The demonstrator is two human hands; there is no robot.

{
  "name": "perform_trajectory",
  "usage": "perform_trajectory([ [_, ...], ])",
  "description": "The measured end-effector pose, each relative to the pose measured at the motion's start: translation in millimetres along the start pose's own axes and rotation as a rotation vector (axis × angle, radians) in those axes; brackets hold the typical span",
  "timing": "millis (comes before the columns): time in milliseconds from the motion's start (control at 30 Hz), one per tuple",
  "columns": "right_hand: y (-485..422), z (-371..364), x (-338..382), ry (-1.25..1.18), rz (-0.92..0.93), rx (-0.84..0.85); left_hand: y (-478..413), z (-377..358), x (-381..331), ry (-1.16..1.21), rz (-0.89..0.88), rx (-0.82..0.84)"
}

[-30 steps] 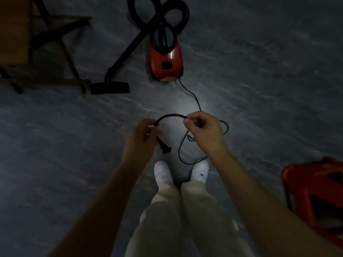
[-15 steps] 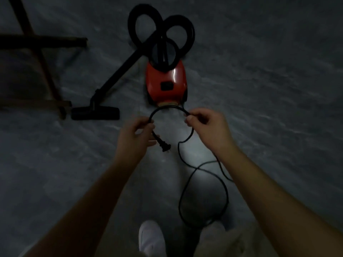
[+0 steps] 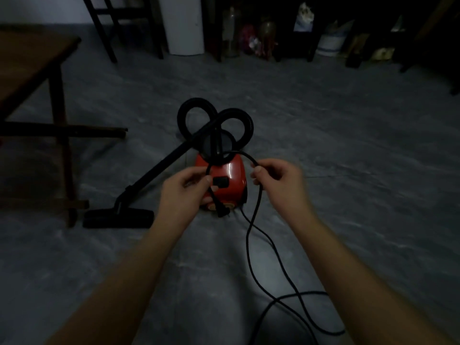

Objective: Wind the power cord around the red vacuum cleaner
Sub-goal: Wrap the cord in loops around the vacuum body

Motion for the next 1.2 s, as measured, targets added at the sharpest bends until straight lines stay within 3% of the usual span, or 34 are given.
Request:
perform_trajectory([
  [200,-10.5,4.4,-8.6,-0.034,0.035,-0.018,-12.5,-9.0,0.6,0.028,-0.067,-0.017],
  [400,-22.7,5.3,-35.1,0.219,-0.027,0.075,-22.7,-8.8,1.9,0.101,-0.046,-0.096],
  [700,-31.2,-6.9,-44.1,0.035,-0.041,0.117,-24.8,-14.1,15.4,0.218,0.07,-0.171],
  [1200,-13.9,-26.1,-33.6,0.028,0.018,0.25,-14.9,-1.0,22.5,0.448,0.229,-0.257],
])
Point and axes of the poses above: each hand's wrist, its own y-axis away from the middle knuckle, its own z-axis out of the back of the hand, x = y × z, the point moved 1 cm from there along -y, towards the middle knuckle, and after that the axes turned 13 degrees about -z, right-handed, at the moved point
